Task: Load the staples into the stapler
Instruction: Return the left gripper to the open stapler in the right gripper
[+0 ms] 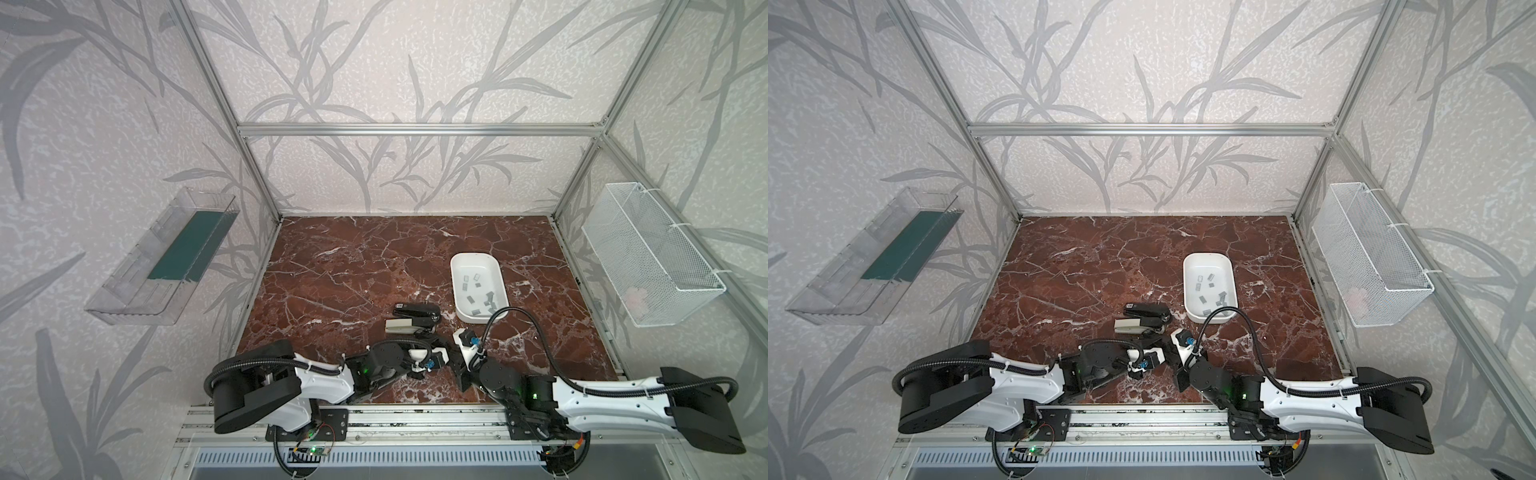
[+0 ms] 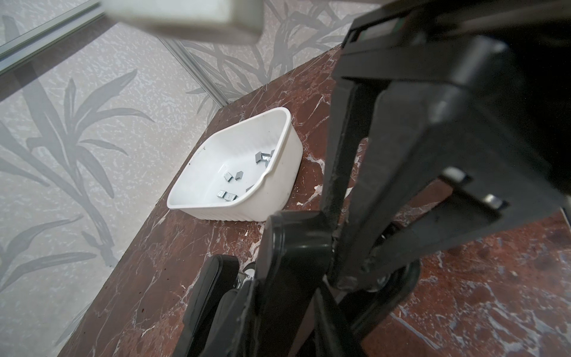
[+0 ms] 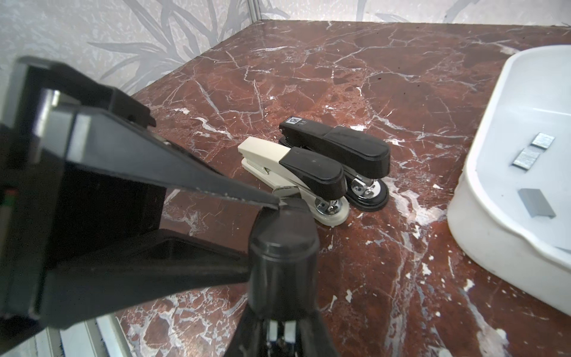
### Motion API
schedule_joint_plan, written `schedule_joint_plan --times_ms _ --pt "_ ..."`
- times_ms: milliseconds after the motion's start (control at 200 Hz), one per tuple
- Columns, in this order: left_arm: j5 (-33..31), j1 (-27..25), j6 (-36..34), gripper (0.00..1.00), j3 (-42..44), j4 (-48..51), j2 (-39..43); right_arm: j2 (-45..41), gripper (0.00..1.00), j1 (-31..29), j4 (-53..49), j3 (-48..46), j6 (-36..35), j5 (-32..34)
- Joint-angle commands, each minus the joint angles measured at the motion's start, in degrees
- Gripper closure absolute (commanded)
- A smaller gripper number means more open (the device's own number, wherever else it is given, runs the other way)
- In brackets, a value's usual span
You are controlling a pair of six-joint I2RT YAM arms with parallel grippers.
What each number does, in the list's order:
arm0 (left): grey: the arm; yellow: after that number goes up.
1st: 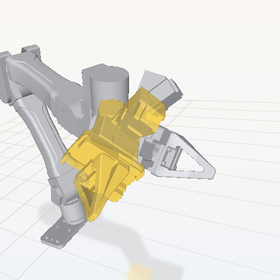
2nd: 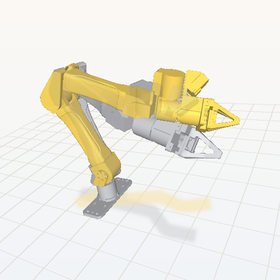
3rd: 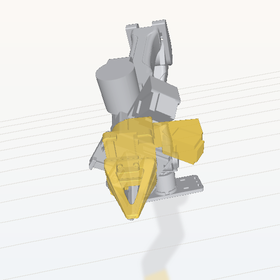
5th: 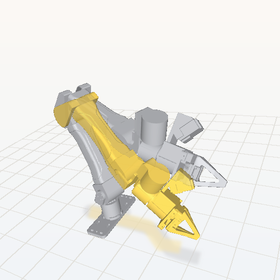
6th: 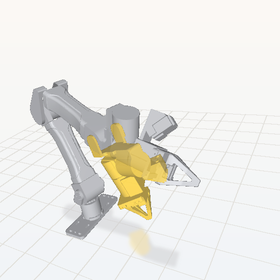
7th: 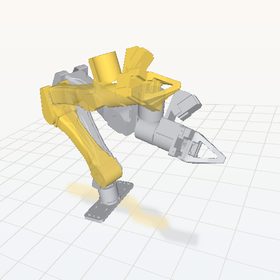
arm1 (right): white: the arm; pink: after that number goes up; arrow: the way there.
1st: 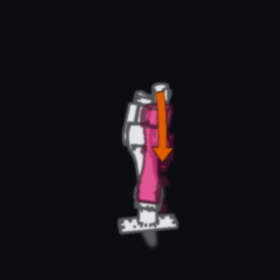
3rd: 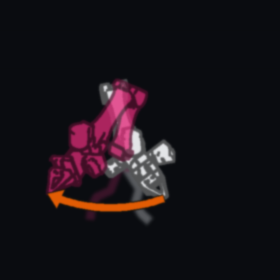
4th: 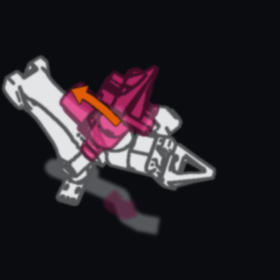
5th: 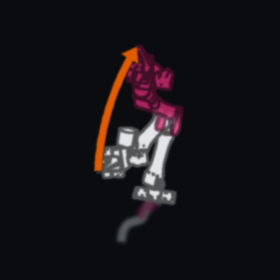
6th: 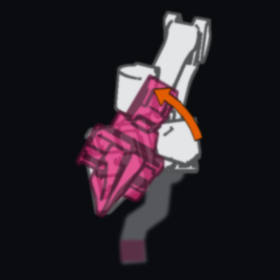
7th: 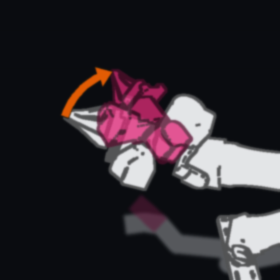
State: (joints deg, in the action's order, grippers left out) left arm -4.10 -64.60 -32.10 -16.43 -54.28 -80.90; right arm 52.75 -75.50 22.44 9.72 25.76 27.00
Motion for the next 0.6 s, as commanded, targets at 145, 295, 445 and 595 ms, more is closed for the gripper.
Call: schedule_joint_plan --times_ms 145,295,445,595 --pt "-11.9 5.4 3.2 0.63 -5.0 -13.4 -0.2 -1.7 1.0 -5.9 0.6 -1.3 -0.3 -10.4" --pt "-10.7 5.9 3.2 0.62 -5.4 -14.5 -0.7 -1.3 1.0 -6.2 -0.3 -1.1 -0.1 -9.8" --pt "-4.2 5.9 2.4 0.62 -4.6 -15.7 -0.4 -0.5 1.0 -6.2 -2.1 0.0 0.0 -10.2" --pt "8.0 5.5 -0.7 0.58 -3.1 -13.9 0.6 -3.3 1.0 -6.1 -4.4 0.4 0.9 -8.7"
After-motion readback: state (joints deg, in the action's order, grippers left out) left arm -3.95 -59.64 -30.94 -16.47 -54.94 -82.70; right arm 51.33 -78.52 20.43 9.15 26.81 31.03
